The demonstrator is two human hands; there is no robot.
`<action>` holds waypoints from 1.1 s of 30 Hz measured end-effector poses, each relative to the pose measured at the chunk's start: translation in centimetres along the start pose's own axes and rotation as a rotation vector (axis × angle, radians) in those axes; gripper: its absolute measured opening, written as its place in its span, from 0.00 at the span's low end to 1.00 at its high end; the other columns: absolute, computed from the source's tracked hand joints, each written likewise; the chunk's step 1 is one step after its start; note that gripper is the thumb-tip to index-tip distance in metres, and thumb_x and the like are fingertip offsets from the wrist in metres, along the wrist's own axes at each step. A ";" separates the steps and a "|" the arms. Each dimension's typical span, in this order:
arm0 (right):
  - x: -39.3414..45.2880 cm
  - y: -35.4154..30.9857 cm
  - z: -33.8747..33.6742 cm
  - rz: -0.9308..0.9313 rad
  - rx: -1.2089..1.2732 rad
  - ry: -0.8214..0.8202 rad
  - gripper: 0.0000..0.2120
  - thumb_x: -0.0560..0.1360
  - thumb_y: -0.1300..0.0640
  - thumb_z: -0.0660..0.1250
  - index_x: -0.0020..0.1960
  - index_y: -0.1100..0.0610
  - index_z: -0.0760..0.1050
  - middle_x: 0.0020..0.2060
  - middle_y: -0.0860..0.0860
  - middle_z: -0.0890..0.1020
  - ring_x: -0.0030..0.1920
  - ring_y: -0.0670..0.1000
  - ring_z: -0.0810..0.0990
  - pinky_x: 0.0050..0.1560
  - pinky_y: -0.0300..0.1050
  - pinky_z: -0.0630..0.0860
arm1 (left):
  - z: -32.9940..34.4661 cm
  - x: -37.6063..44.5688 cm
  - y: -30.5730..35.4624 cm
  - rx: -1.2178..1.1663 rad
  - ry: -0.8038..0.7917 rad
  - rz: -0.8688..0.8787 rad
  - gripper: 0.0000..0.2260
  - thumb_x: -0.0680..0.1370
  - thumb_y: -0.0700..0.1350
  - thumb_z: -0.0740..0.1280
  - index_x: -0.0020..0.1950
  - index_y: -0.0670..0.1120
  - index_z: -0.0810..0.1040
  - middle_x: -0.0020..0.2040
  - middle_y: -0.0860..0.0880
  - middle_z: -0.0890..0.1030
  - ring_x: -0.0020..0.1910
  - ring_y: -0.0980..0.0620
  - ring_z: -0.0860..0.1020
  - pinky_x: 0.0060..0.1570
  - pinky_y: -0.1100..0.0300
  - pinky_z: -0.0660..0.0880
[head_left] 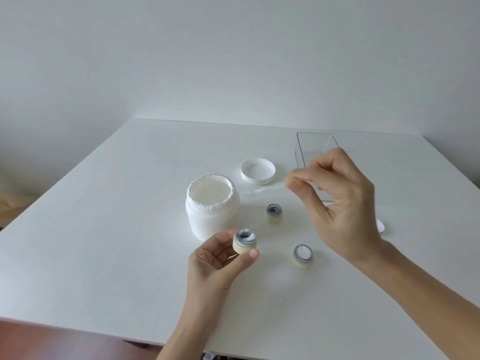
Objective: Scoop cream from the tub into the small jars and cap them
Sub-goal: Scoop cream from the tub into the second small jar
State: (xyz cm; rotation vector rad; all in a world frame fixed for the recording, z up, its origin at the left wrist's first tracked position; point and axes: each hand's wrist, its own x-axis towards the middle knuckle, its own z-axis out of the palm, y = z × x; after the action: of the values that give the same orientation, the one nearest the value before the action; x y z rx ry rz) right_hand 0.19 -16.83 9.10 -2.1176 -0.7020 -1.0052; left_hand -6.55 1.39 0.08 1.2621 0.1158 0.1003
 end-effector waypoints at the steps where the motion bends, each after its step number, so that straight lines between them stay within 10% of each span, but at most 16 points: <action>1: 0.8 -0.4 0.7 0.025 0.011 -0.014 0.06 0.75 0.58 0.69 0.42 0.59 0.83 0.37 0.51 0.70 0.36 0.47 0.68 0.39 0.37 0.67 | 0.0 0.0 0.0 0.005 0.000 -0.001 0.19 0.61 0.45 0.80 0.50 0.45 0.85 0.43 0.48 0.87 0.44 0.56 0.84 0.42 0.68 0.78; 11: 5.8 -2.8 8.7 -0.159 -0.274 -0.573 0.11 0.79 0.54 0.62 0.40 0.57 0.77 0.43 0.51 0.66 0.48 0.54 0.68 0.49 0.46 0.58 | 0.3 -0.2 0.3 0.022 -0.023 -0.009 0.17 0.61 0.45 0.80 0.49 0.48 0.85 0.43 0.49 0.87 0.41 0.56 0.84 0.41 0.68 0.78; 17: 6.0 -2.3 9.7 0.072 -0.134 -0.787 0.12 0.78 0.52 0.62 0.42 0.58 0.80 0.46 0.52 0.71 0.50 0.54 0.70 0.50 0.46 0.57 | 0.2 -0.2 0.3 0.027 -0.020 -0.009 0.18 0.61 0.45 0.80 0.50 0.47 0.85 0.43 0.48 0.87 0.41 0.55 0.84 0.41 0.68 0.77; 26: 5.9 -0.5 8.1 0.572 0.153 -0.687 0.16 0.78 0.56 0.62 0.43 0.69 0.79 0.23 0.40 0.77 0.28 0.40 0.72 0.38 0.44 0.68 | 0.2 -0.1 0.4 0.010 -0.017 0.007 0.15 0.63 0.41 0.80 0.48 0.48 0.85 0.44 0.48 0.87 0.43 0.56 0.84 0.41 0.67 0.78; 29: 5.6 0.3 8.0 0.719 0.248 -0.625 0.14 0.77 0.54 0.64 0.41 0.63 0.82 0.34 0.42 0.82 0.45 0.53 0.80 0.47 0.46 0.74 | 0.2 -0.1 0.4 -0.003 -0.021 0.011 0.17 0.61 0.44 0.80 0.49 0.47 0.85 0.44 0.49 0.87 0.43 0.56 0.84 0.41 0.67 0.78; 33: 5.3 1.2 7.9 0.843 0.362 -0.590 0.12 0.76 0.54 0.64 0.39 0.59 0.81 0.37 0.39 0.79 0.44 0.40 0.75 0.40 0.33 0.67 | 0.2 -0.1 0.4 -0.014 -0.029 0.012 0.16 0.62 0.44 0.80 0.49 0.47 0.84 0.47 0.47 0.87 0.46 0.55 0.85 0.42 0.67 0.78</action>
State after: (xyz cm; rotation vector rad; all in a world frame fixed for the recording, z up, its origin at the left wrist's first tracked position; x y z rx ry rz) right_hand 7.53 -10.62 9.23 -2.0548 -0.1601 0.1953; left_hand -6.60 1.32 0.48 1.2501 0.0819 0.0929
